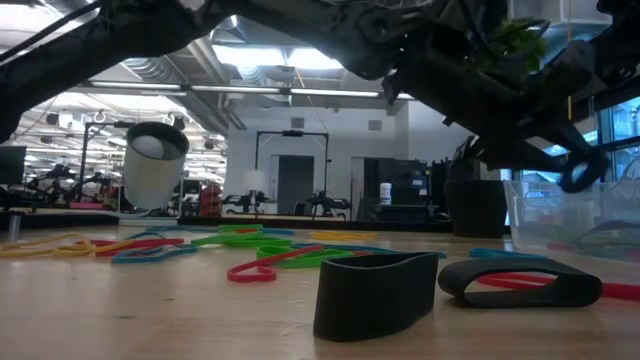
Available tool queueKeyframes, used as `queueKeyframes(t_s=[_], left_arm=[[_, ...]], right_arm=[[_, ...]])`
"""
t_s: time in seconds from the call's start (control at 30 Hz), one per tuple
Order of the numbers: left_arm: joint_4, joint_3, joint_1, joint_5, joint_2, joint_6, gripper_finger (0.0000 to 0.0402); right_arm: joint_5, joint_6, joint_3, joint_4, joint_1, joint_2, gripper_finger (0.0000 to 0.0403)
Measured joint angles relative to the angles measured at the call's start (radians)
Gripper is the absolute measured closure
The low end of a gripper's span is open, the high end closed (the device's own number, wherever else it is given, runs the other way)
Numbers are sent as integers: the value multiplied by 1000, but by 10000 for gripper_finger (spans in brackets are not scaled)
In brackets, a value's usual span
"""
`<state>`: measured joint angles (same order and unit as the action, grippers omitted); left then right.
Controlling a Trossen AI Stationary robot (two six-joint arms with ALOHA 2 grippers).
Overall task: Pick and place rubber bands into bin
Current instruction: Put the black rubber band into the transparent bin, then put the yellow rubber band into the transparent bin
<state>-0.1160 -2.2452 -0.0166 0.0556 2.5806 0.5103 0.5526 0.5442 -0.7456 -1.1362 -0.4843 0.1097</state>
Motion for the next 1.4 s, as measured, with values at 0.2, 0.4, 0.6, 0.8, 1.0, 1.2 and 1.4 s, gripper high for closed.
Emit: queueKeyframes(t_s=[0.2, 0.4, 0.6, 0.8, 1.0, 1.2, 1.4], left_arm=[[-98, 0, 37, -80, -54, 1, 245], [-339, 0, 78, -199, -130, 14, 272], [-472, 0, 82, -183, -220, -248, 372], [-546, -1, 65, -224, -250, -427, 400], [-532, 121, 68, -350, -256, -476, 400], [-388, 388, 70, -398, -366, -476, 400], [-111, 811, 68, -351, -625, -418, 400]], right_arm=[[0, 1, 0, 0, 0, 0, 397], [0, 7, 0, 38, 0, 0, 397], [4, -28, 0, 94, 0, 50, 399], [54, 1, 0, 165, 8, 254, 401], [118, -10, 0, 326, 39, 490, 401], [135, 87, 0, 435, 66, 621, 400], [134, 61, -1, 662, 105, 734, 397]])
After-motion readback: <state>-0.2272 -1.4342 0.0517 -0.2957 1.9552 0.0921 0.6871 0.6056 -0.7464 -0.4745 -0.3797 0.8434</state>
